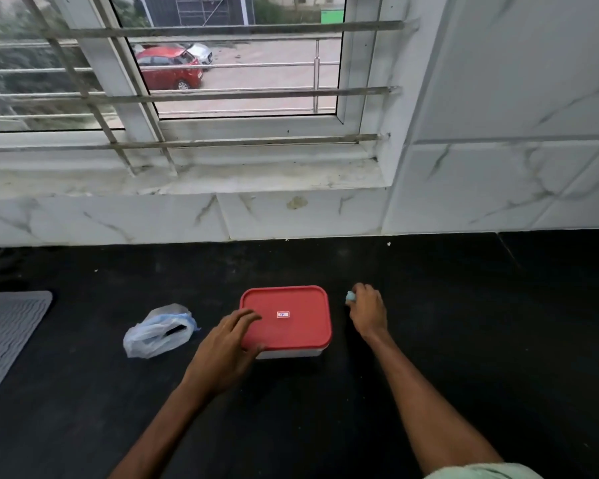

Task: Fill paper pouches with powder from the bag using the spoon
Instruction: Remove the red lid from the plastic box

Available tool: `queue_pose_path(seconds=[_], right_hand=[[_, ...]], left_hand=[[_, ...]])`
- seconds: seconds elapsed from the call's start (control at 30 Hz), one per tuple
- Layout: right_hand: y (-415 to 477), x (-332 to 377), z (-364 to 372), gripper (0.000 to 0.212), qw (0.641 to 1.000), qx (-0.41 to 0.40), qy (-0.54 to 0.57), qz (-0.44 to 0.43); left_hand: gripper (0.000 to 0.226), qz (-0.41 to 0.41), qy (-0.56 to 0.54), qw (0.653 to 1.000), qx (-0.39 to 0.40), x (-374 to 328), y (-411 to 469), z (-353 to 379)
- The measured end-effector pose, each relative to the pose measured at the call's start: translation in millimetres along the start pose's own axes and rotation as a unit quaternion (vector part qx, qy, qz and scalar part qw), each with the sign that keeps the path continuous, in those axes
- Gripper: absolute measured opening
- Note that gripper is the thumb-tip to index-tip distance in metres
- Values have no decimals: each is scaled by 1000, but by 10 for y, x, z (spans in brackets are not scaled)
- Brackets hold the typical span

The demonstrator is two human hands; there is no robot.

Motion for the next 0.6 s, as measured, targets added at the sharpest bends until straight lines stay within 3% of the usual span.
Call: queue_pose_path(seconds=[0.13, 0.2, 0.3, 0.37, 0.43, 0.53, 0.6], right_hand=[[-10, 4, 65, 50, 1000, 19, 12, 21], [-75, 151, -79, 61, 997, -26, 69, -3], [-374, 734, -275, 38, 975, -115, 105, -161], [-638, 1202, -256, 31, 955, -134, 69, -257], [-819, 1586, -74, 47, 950, -88, 6, -300], [-928, 1761, 417, 92, 961, 97, -97, -239], [-988, 1738, 629, 104, 958, 98, -139, -230]], left_hand=[[106, -37, -96, 994, 38, 195, 31, 34], [123, -57, -139, 987, 59, 285, 23, 83], [141, -92, -184, 974, 93, 433, 37, 225], [146, -98, -207, 967, 110, 513, 67, 316], [147, -94, -230, 962, 113, 574, 106, 378], [139, -71, -256, 958, 109, 608, 157, 438], [132, -53, -260, 958, 112, 585, 180, 445]])
Point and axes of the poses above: each hand's wrist, its own y-axis towards the middle knuckle, its own z-axis out of the palm, x = y × z, the point moved 6 cm from there along y, towards the middle knuckle, and after that the axes turned 12 degrees about x, right-handed, at the moved point
